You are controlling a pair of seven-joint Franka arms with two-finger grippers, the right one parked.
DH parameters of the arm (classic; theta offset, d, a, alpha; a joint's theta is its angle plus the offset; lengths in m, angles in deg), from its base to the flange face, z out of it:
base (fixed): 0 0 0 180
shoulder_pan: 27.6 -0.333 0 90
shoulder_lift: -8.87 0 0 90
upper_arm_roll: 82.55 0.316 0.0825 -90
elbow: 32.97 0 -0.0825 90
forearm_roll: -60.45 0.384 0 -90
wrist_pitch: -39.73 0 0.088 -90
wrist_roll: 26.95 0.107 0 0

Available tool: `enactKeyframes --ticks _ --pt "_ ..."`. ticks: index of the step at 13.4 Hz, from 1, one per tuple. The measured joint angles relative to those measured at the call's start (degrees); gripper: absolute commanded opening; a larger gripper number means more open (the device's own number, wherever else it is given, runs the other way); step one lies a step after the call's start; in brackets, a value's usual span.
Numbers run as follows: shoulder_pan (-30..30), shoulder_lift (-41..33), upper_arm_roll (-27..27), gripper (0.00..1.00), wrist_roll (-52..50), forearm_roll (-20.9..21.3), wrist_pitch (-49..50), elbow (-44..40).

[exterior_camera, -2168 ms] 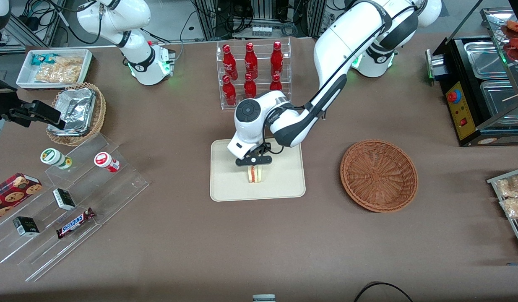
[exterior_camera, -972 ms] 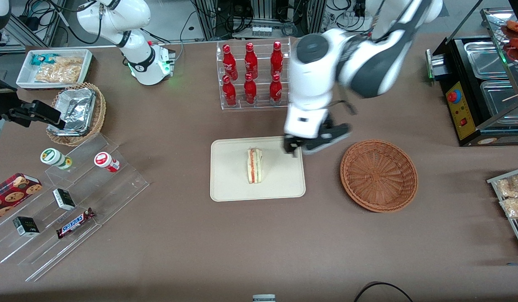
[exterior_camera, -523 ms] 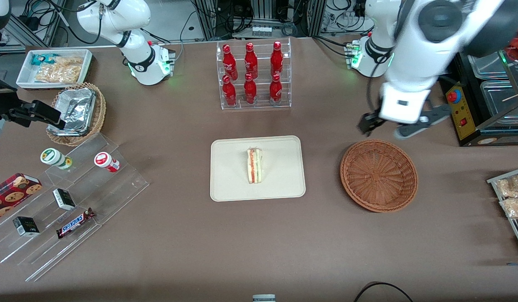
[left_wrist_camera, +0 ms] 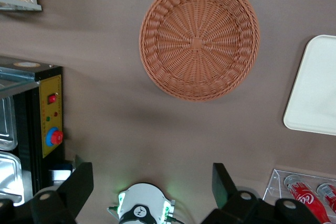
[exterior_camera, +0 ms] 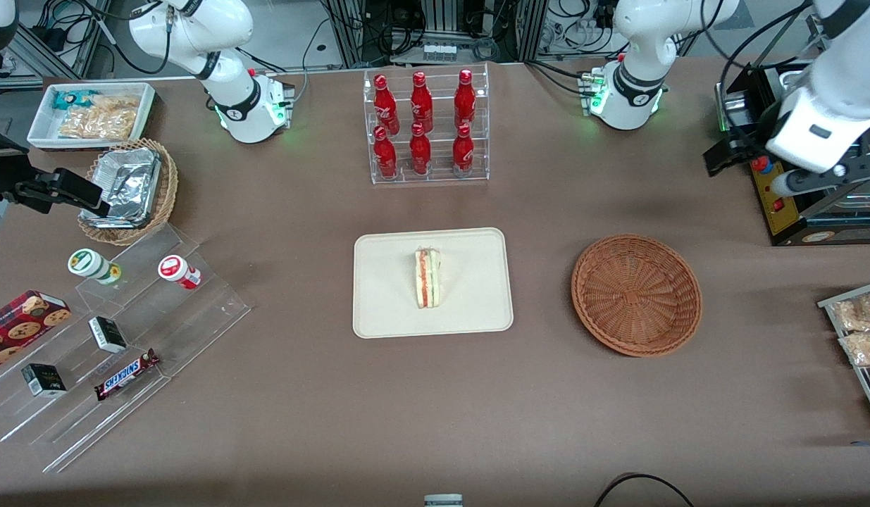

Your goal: Place sandwich from basket to tray

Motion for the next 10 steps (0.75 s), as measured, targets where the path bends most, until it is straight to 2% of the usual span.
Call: enactKeyframes --ticks 3,10 --pt "4.7 2.5 5.7 1.0 1.0 0.0 0.0 -4.1" --pt "6.1 8.8 6.3 1.0 1.0 -0.3 -0.1 -9.3"
